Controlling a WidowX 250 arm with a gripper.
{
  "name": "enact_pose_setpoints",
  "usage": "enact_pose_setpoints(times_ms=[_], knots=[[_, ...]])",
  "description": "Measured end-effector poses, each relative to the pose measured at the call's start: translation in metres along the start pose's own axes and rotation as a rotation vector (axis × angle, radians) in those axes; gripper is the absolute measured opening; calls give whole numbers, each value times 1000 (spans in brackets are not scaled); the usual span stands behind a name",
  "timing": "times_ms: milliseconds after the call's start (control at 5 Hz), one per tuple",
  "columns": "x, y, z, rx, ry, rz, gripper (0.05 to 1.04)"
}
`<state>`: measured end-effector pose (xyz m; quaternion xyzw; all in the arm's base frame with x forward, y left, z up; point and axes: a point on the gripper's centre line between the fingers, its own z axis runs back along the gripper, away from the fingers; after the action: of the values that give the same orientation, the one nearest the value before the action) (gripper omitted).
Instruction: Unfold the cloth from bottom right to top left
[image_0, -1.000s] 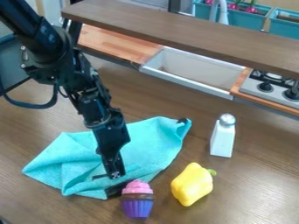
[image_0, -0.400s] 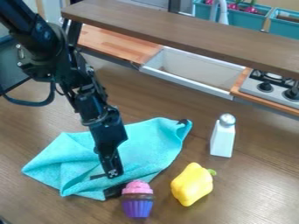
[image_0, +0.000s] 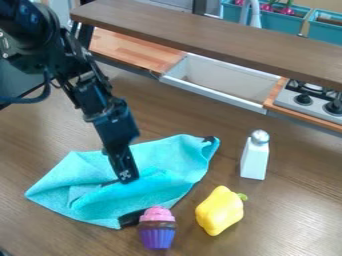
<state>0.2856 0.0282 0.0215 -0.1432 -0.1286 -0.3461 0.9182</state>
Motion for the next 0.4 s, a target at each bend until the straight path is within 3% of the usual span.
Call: enact_pose_setpoints(times_ms=[400], knots=[[2,15,15,12,10,39,49]])
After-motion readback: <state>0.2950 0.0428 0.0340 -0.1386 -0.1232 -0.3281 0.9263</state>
